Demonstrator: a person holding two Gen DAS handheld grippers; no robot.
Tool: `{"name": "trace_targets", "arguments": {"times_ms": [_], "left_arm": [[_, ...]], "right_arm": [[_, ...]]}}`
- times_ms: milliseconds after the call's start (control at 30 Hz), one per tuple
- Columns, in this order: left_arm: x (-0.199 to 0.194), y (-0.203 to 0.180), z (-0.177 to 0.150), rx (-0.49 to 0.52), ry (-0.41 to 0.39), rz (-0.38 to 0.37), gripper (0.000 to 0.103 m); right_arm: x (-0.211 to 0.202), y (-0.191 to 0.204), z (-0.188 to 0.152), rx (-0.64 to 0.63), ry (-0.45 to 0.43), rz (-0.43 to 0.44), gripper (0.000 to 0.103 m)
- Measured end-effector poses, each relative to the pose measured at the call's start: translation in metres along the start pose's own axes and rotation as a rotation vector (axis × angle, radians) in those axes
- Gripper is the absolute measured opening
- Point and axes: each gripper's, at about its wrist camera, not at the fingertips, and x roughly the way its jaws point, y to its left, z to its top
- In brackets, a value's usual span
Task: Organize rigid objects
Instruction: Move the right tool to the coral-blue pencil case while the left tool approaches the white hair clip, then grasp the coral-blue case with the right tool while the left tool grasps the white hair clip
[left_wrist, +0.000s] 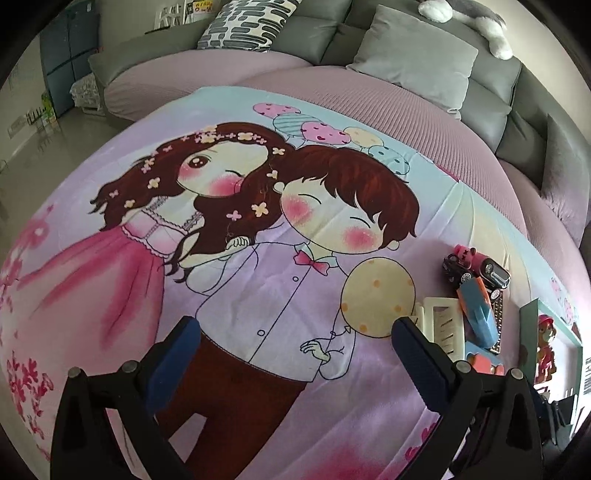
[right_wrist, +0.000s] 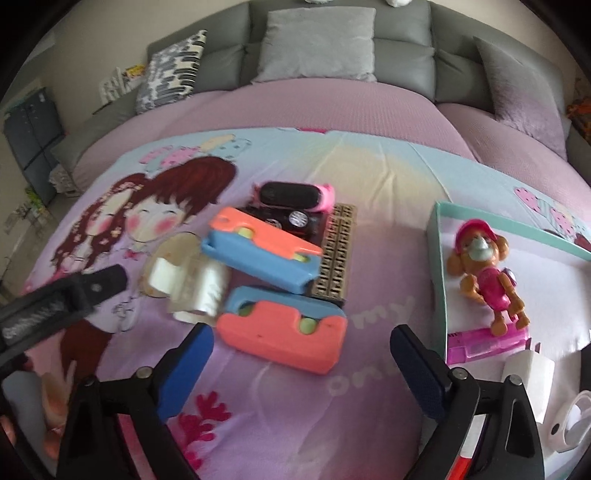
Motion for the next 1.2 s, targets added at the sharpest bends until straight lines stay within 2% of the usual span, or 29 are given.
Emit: {"name": "trace_targets", "arguments": {"times_ms": [133,233,500,567,633,667,767,933,1067,1200], "left_arm": [[0.002,0.002,0.001,-0.015,0.0,-0.012,0.103],[0.002,0.0,0.002,-0.012,0.0,-0.026,0.103],[-0.001,-0.008,0.002,0.013,-0.007,-0.043,0.103],[-0.001,-0.01,0.002,0.019,-0.004,-0.047,0.103],[-0.002,-0.012,0.002,0.024,-0.005,-0.06,0.103],[-0.002,-0.013,0.003,0.025,-0.004,-0.07,0.103],[-0.001,-0.02,0.002,0.042,0.006,-0.107,0.103],[0.001,-0.031,0.0,0.069,0.024,-0.117,0.103],[0.004,-0.039,-0.003,0.088,0.041,-0.134,0.103],[0.003,-0.041,-0.002,0.094,0.038,-0.141,0.103]], "right_arm": [[0.002,0.001,0.001,0.0,-0.001,-0.009,0.094],[0.008,0.004,0.0,0.001,0.014,0.016,0.094],[0.013,0.01,-0.001,-0.016,-0.007,-0.021,0.093],[0.013,0.011,-0.001,-0.017,-0.011,-0.006,0.087],[0.011,0.01,-0.001,-0.014,-0.012,0.007,0.077],[0.011,0.009,-0.002,-0.011,-0.012,0.007,0.076],[0.009,0.007,-0.002,-0.008,-0.007,0.021,0.075],[0.003,0.0,-0.001,0.025,-0.001,0.058,0.075],[-0.004,-0.006,-0.001,0.036,0.011,0.048,0.075],[-0.022,-0.015,0.003,0.046,-0.024,0.035,0.075]]}}
